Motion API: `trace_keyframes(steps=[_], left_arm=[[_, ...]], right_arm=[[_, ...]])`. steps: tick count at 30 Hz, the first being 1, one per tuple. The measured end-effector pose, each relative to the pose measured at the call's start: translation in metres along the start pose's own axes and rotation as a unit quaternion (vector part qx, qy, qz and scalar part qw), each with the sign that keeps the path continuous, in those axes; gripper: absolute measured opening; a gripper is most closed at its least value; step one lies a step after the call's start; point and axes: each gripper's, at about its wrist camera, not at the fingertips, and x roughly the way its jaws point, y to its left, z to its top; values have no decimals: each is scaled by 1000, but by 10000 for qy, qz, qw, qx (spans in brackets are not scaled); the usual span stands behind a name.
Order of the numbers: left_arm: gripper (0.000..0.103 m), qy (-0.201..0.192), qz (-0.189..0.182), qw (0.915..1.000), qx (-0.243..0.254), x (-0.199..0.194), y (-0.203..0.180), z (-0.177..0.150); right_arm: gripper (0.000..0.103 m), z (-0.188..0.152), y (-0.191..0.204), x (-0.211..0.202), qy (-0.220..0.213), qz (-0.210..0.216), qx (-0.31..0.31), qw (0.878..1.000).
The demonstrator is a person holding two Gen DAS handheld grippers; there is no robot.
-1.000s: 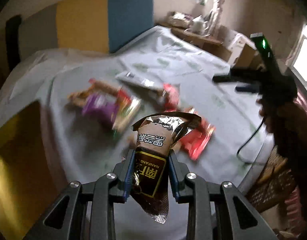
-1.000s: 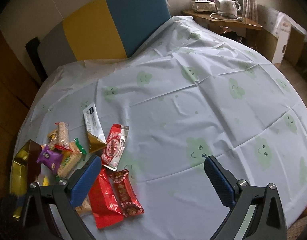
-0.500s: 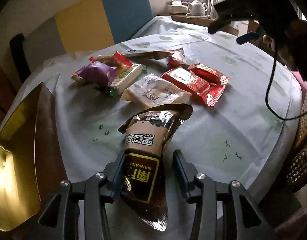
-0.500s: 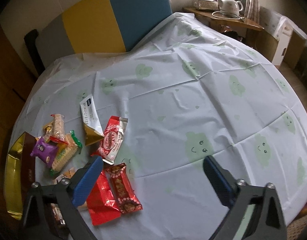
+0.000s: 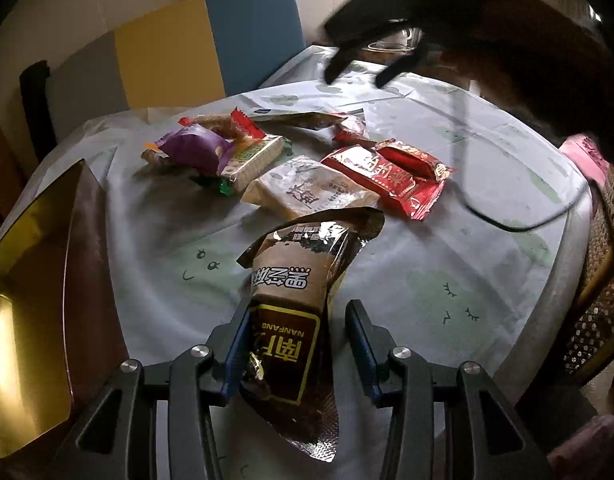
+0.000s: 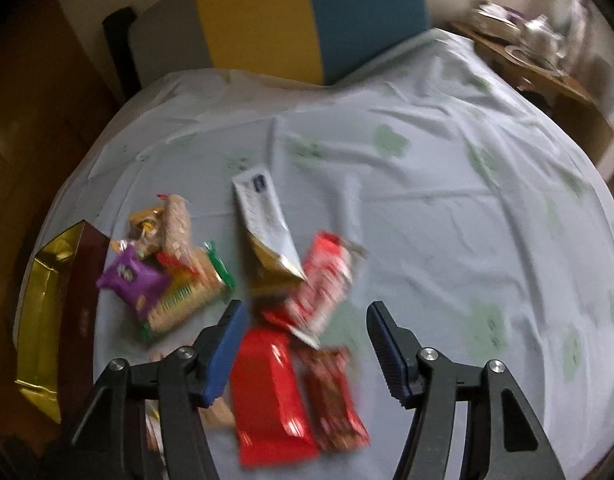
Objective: Organize snacks
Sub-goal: 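Lift the brown packet with the left gripper while the right gripper grasps the white stick pack, then carry the brown packet into the gold tray and open the left gripper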
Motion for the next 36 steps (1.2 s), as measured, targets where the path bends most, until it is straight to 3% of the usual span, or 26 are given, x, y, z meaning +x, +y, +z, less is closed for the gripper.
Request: trace_keyframes(steps=[6,10,11,12,13,17,20,24,29,33,36], left_arm=[[46,-19,-71,10000,-15,1,2,-1],[46,-23,-96,9999,-34,2,4,-1],[46,-22,-96,9999,-35,2,5,-1],[46,-26,-94,9999,-36,2,5,-1],[46,-33,-94,9999,-45,2,5,-1],[45,-33,-65,10000,-53,3,5,0],[39,-6,-39,9999,-112,3,9,2],[35,99,-187,9994,-276,3,16,6],[32,185,-720,9941,-796,-7,30,11],[32,-186,-884,9890,-1168,-41,48,21],[32,-529,-976,9796,-1675,-67,74,29]], right_arm=[[64,43,27,56,370,-206,-366,9984],[64,54,36,96,843,-332,-532,9945],[61,53,38,103,924,-352,-575,9934],[36,51,40,107,985,-338,-657,9924],[30,48,44,109,1021,-351,-795,9910],[27,33,53,81,698,-307,-1107,9909],[27,18,52,49,442,-229,-1133,9923],[27,-8,47,15,378,173,-943,9947],[27,-51,38,6,504,355,-761,9952],[27,-63,28,10,564,327,-614,9960],[27,-58,29,14,515,368,-527,9966]])
